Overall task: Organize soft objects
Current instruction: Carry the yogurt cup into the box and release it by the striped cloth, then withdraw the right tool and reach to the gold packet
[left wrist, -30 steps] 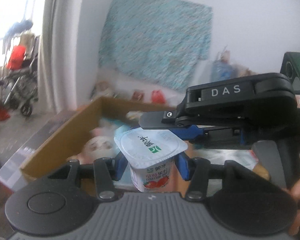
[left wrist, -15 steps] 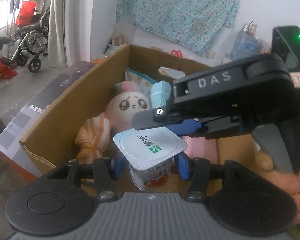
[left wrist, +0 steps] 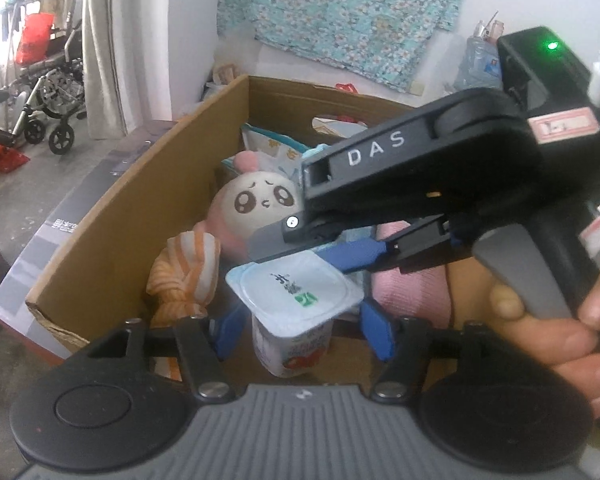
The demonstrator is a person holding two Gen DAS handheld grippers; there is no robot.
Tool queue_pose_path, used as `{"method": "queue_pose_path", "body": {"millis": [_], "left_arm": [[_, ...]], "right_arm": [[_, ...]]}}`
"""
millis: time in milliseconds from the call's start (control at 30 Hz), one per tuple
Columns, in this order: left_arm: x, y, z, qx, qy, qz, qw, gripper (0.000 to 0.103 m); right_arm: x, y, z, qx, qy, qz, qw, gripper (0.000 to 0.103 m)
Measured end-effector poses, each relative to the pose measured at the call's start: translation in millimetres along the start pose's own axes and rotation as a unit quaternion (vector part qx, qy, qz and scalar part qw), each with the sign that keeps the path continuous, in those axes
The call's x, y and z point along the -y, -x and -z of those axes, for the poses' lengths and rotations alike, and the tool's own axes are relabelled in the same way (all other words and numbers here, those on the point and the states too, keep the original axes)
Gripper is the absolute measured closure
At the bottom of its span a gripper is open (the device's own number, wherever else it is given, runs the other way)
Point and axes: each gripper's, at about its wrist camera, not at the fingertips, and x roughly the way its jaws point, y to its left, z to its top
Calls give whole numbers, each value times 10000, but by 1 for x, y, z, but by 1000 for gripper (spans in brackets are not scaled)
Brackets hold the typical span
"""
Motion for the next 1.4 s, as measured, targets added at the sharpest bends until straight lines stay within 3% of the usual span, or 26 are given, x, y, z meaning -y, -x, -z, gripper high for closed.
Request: {"method": "queue_pose_path", "body": {"millis": [100,367,500,667,800,867,967,1133,1267,1400], "left_arm": [[1,3,0,100,18,-24,9999,31],[-1,17,-2,325,92,-116,9994,30],[3,34,-2,640,76,-148,9978,20],[25,58,-1,1055,-170,-152,9942,11],[56,77,6,1285,-484,270,9902,7],[76,86,12,1389,-678,588,9862,5],[111,92,25,1386,-1074,1192,9773,3],[182,81,56,1018,-1923,2163,9518,3],[235,53,86,682,-2556,2446,9329,3],[278,16,114,436,-3086,2172,9250,6]], "right_arm": [[8,-2,1,-66,-163,0,9998,50],[12,-3,2,-61,-180,-1,9998,48],[6,7,4,120,-25,-3,9999,44],[-1,48,12,599,106,-338,9976,38],[2,112,37,1184,291,-704,9900,30],[10,152,58,1567,429,-812,9834,25],[35,217,98,2288,546,-653,9697,20],[102,305,181,3588,-73,268,9330,18],[155,328,237,3916,-877,727,9131,17],[200,320,271,3869,-1518,913,9050,18]]}}
